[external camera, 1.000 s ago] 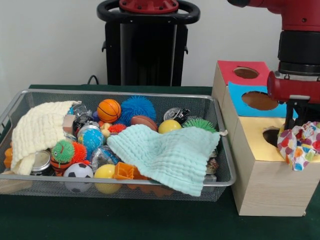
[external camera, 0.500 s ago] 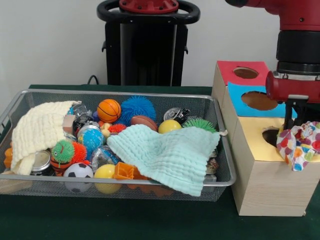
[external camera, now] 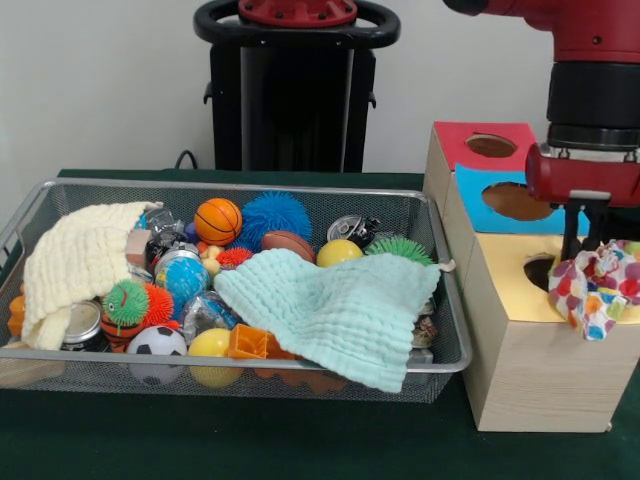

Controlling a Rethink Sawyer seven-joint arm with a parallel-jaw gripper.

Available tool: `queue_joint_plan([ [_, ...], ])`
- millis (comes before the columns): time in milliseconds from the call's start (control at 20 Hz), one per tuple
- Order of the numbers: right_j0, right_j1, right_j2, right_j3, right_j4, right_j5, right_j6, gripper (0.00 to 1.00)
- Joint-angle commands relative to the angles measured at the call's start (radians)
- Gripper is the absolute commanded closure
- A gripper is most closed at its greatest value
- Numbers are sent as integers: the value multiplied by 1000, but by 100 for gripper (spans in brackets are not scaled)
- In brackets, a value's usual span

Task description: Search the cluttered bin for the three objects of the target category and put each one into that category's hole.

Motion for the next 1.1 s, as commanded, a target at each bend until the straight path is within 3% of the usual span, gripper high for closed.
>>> queue_joint_plan([
  [50,-69,76,59,162,-72,-15,93,100],
  [500,-81,82,68,156,-78,-23,79,100],
  [850,-42,166,41,100,-49,-99,128,100],
  [1100,-61,206,72,111,-47,-137,123,100],
])
